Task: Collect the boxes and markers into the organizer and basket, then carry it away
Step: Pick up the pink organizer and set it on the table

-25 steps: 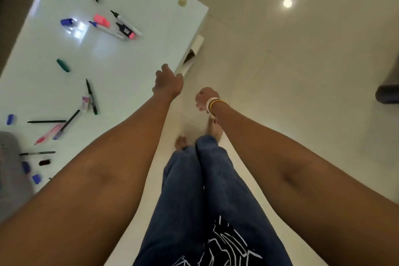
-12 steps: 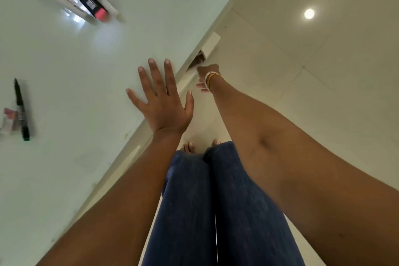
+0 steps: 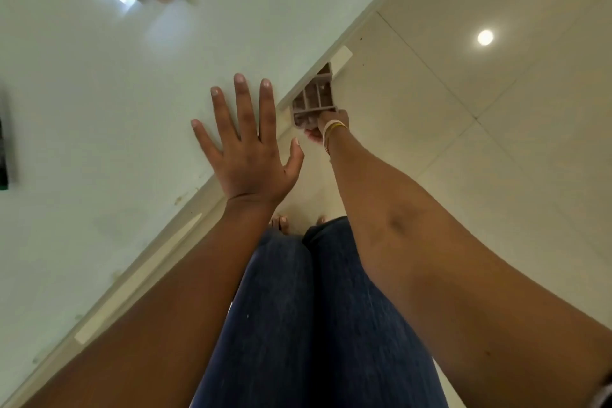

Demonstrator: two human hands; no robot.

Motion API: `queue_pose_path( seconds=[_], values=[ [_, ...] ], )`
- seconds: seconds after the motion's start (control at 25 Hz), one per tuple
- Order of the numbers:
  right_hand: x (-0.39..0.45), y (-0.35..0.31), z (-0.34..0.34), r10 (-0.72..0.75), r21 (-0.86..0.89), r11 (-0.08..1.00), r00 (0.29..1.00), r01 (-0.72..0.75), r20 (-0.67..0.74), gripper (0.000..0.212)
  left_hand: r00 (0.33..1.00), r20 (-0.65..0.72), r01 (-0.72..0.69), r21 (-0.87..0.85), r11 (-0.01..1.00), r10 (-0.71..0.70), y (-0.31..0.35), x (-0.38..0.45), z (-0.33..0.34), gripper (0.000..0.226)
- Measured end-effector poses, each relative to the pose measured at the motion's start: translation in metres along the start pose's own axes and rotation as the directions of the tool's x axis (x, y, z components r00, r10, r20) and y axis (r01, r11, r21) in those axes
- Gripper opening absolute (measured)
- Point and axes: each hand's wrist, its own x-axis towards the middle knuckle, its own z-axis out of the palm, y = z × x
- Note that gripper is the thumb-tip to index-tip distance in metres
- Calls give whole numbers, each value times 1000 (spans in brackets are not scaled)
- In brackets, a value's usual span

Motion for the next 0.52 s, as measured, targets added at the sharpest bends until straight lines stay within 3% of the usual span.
queue_pose_path(
  seconds=[0.16,0.28,0.36,0.44,0.52],
  values=[
    [-76,17,-63,75,30,997,996,-74,-45,18,972,226,-45,-111,993,70,-4,-2,-47,83],
    [-150,18,-107,77,-22,997,996,-78,-36,20,861,490,-21,-237,971,139,-20,0,-88,82],
    [-201,16,-130,59,-121,991,998,-60,-6,23,698,711,269,-365,891,80,-26,0,-131,74],
    [-246,13,-140,51,-191,981,998,-46,20,20,517,856,588,-349,729,-7,-27,-6,-173,55],
    [-285,7,-140,24,-227,974,998,-9,60,19,457,889,668,-342,661,-1,-29,-18,-207,36]
  ],
)
